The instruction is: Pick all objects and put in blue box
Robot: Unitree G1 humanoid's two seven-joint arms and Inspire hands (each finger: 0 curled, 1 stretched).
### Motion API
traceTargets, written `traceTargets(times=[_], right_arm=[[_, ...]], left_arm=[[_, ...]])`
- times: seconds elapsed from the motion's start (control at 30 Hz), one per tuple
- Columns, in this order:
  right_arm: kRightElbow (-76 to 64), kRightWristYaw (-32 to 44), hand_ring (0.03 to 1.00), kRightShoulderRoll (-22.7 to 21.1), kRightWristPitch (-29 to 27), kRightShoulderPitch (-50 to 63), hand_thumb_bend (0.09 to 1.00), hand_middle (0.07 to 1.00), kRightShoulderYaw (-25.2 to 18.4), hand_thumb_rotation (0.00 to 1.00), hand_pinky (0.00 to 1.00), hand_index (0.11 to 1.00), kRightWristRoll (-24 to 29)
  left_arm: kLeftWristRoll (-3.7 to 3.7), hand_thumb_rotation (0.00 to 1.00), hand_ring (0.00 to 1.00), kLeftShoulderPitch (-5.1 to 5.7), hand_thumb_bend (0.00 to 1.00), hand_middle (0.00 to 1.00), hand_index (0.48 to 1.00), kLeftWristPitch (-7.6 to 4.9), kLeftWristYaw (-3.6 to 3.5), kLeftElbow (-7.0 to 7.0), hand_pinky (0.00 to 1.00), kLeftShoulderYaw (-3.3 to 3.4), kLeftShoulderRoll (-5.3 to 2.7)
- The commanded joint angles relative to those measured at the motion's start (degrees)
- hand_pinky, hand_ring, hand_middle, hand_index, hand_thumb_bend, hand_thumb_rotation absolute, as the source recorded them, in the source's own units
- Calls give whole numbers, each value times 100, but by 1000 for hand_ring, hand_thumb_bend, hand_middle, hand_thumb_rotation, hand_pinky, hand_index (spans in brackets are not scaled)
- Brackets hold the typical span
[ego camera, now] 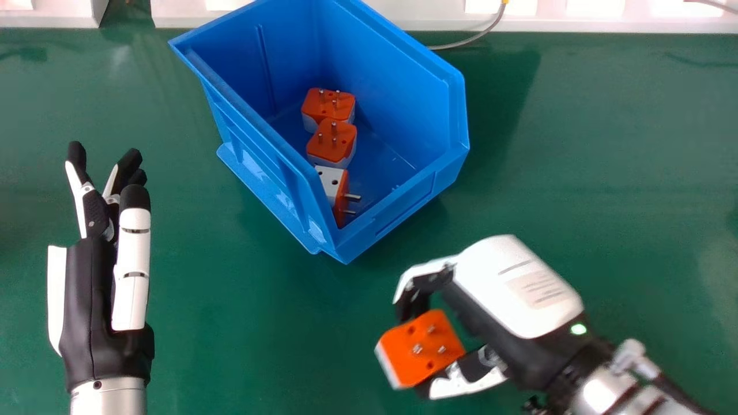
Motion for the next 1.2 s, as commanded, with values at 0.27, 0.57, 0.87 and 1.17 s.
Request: traceTargets(times=[0.27, 0.57, 0.87, 1.17], right_arm=[[121, -116, 132, 486, 116, -1360, 511, 430, -439, 2, 94, 494, 11], [1010, -61, 138, 897, 364, -2857, 510, 433, -192, 6, 95, 491, -235], [2690, -473, 168, 1370, 452, -4489, 507, 418, 222, 6, 123, 495, -499], [4858, -909, 228, 1848, 677, -6094, 502, 397, 595, 2, 163, 519, -585]], left_arm=[[-55, 854, 943, -125, 447, 928, 943, 10, -54, -64, 959, -8, 66], [40, 872, 936, -114, 458, 924, 940, -13, -25, -52, 948, 18, 74], [-52, 868, 938, -28, 439, 927, 943, 46, -85, -142, 961, 27, 89], [-1, 891, 939, 96, 401, 933, 942, -27, -96, -174, 926, 59, 140]])
